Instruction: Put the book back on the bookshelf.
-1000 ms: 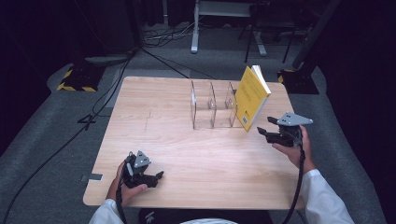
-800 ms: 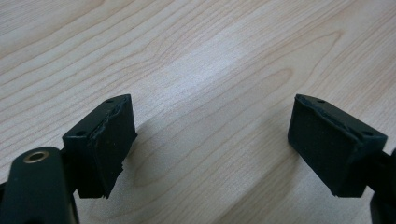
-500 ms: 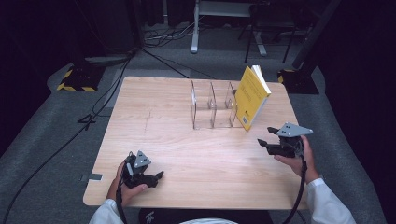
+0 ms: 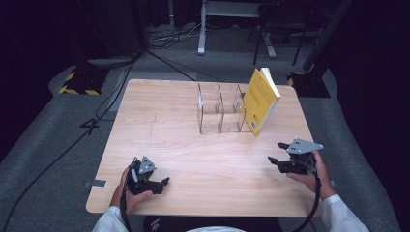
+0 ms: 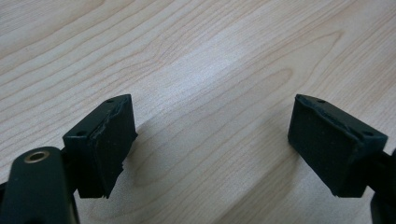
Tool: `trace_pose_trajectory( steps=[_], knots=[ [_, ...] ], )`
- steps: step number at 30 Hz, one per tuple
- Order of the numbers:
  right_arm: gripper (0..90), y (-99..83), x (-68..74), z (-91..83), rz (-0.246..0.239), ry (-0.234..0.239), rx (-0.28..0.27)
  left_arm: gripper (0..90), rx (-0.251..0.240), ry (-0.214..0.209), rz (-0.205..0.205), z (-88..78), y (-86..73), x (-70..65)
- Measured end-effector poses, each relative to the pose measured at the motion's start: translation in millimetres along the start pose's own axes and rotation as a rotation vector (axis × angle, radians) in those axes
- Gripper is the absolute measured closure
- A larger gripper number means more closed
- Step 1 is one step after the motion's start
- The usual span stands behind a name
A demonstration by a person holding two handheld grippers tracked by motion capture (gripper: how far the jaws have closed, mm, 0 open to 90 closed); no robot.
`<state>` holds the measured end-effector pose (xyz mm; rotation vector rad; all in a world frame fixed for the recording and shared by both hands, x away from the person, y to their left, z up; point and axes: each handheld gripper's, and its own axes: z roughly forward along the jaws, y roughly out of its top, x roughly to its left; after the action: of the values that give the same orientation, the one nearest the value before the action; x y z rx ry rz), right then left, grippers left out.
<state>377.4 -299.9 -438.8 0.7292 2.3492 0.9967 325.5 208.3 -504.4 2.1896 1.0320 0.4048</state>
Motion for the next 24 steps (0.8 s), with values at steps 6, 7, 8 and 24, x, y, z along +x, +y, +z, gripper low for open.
trace_pose_trajectory(
  steps=[6, 7, 8, 24],
  knots=[
    [33.1, -11.6, 5.0, 0.2, -0.010, -0.012, 0.030, 15.7, 0.000, 0.000, 0.000, 0.0, 0.0, 0.0],
    [32.8, -13.9, 5.9, 0.2, -0.010, -0.016, 0.032, 15.7, 0.000, 0.000, 0.001, 0.0, 0.0, 0.0],
    [32.6, -16.3, 6.4, 0.3, -0.007, -0.014, 0.035, 15.7, 0.000, 0.000, 0.001, 0.0, 0.0, 0.0],
    [26.9, -59.4, 6.7, -8.2, 0.065, -0.012, 0.053, 15.8, -0.004, 0.000, -0.011, 0.2, -0.4, -1.1]
  ],
)
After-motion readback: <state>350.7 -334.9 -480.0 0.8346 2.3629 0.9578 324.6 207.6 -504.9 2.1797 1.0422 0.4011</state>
